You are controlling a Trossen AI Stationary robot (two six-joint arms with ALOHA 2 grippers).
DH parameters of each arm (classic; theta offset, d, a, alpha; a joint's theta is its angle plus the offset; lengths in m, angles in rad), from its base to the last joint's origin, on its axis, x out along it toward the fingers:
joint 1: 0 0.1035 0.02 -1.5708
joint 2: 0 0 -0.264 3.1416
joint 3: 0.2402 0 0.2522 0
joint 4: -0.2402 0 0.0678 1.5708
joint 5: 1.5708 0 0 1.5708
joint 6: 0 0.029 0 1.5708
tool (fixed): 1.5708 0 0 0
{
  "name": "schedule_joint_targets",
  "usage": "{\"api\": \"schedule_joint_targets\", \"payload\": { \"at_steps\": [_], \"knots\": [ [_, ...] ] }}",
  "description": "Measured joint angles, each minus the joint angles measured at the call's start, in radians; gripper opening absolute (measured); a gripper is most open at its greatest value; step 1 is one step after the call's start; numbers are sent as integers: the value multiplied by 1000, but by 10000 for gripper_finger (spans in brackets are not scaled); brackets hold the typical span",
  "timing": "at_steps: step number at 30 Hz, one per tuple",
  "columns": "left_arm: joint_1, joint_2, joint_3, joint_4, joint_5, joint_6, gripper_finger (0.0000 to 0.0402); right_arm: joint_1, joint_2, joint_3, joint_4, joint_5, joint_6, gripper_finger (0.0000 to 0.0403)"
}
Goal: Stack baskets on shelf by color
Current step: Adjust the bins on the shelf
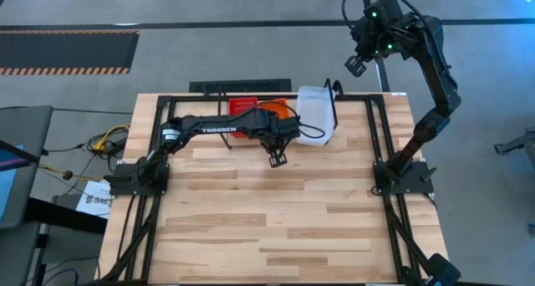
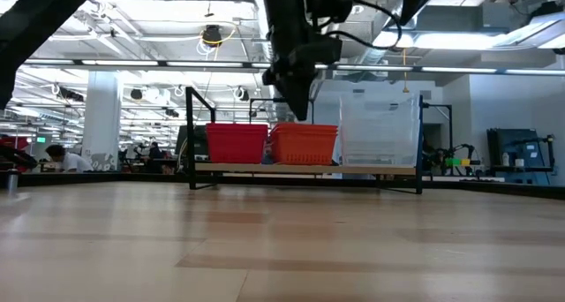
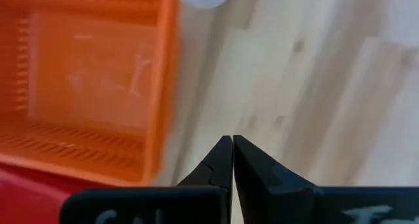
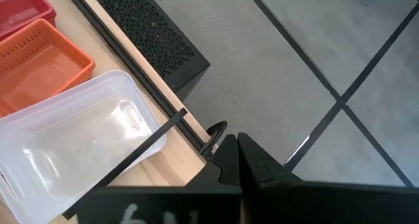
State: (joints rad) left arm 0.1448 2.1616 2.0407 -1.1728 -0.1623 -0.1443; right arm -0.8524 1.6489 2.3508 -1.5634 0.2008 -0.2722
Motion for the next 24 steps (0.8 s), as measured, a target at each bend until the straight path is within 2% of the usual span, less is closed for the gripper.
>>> {"api": "schedule_joint_targets", "payload": {
  "at_steps": [10, 24],
  "knots": [
    [9, 0, -32, 17, -167, 1, 0, 0, 0, 0, 1, 0, -19, 1],
    [43, 0, -32, 4, -211, 8, 0, 0, 0, 0, 1, 1, -24, 1]
  ]
}}
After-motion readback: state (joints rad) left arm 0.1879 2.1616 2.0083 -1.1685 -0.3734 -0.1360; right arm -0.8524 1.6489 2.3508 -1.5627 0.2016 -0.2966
